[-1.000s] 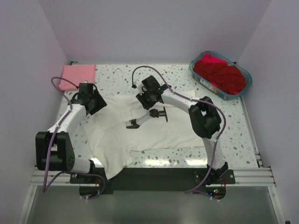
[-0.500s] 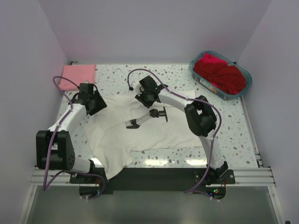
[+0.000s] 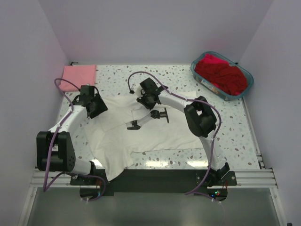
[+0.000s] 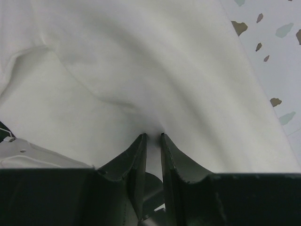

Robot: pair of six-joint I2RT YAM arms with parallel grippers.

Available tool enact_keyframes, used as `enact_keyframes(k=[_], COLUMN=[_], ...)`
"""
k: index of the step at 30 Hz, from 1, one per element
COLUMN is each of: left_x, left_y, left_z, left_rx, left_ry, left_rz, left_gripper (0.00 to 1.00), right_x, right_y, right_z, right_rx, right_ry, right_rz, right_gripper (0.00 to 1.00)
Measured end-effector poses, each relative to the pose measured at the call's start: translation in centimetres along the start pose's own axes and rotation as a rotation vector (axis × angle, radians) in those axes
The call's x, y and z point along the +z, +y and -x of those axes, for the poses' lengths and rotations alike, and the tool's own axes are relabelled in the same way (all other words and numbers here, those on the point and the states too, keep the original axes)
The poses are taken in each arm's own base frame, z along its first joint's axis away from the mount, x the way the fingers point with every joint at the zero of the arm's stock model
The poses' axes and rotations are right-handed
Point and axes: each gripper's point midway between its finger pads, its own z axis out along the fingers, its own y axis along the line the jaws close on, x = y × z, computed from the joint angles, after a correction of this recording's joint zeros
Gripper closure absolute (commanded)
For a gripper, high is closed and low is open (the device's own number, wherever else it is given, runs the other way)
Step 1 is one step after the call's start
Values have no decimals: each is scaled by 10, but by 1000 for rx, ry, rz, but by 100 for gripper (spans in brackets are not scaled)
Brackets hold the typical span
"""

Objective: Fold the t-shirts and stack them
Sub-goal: Fold the tshirt

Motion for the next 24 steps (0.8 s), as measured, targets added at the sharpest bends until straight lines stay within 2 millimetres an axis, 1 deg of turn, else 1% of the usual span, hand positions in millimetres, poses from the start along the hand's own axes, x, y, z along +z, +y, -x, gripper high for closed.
enact_keyframes(k=[3, 4, 6, 16, 24], left_x=[0, 0, -1, -2, -2], left_y=[0, 1, 0, 3, 3], left_z=[0, 0, 0, -4, -3], left_rx=[1, 1, 1, 2, 2], left_ry=[0, 0, -2, 0, 0], left_rz=[1, 1, 1, 4, 4], left_gripper=[41, 41, 41, 41, 41], right_x=[4, 4, 4, 2, -2], right_y=[0, 0, -1, -1, -2], right_z=[-1, -1, -2, -3, -8], right_rx=[-6, -9, -14, -30, -33], right_ry=[4, 5, 7, 11, 33], right_rz=[2, 1, -1, -1, -7], right_gripper=[87, 95, 100, 100, 100])
